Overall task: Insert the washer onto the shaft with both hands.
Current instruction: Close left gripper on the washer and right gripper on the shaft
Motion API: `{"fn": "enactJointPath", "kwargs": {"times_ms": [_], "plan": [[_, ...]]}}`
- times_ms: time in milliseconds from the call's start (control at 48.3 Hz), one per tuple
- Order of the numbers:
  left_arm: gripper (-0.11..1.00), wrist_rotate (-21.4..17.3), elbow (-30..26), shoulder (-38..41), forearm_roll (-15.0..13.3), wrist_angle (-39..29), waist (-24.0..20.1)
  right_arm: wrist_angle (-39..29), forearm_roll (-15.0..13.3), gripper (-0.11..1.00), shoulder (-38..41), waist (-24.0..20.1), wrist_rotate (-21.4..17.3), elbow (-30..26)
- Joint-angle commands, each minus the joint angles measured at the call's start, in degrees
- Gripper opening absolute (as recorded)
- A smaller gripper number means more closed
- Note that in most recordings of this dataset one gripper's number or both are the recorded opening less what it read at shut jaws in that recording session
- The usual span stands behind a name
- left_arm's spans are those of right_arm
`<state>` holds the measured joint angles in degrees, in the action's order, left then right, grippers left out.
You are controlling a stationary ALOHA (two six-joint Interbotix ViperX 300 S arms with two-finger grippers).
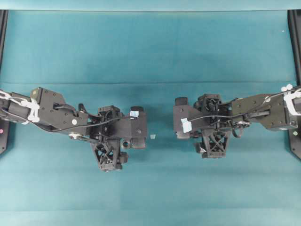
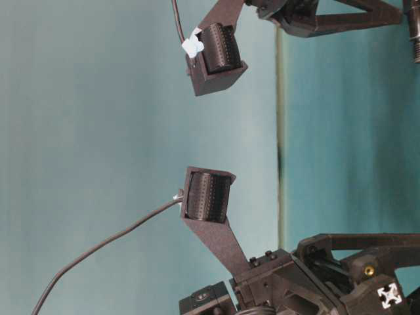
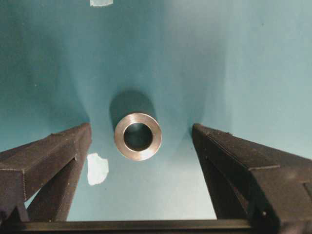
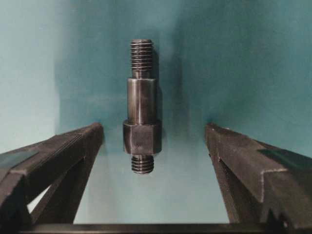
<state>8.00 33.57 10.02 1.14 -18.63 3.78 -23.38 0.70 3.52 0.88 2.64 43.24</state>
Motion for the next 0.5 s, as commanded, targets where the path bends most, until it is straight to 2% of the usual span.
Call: {"fn": "enactJointPath", "kwargs": {"times_ms": [0,476], "plan": [[0.93,0.0,-0.26,-0.26,0.09,0.35,0.09,0.26,0.09,0.93,0.09,0.0,0.0,-0.26],[0.92,0.35,-0.53,-0.26,0.09,0.35,0.09,0.0,0.09,0.92,0.18,0.09,0.0,-0.35]]}}
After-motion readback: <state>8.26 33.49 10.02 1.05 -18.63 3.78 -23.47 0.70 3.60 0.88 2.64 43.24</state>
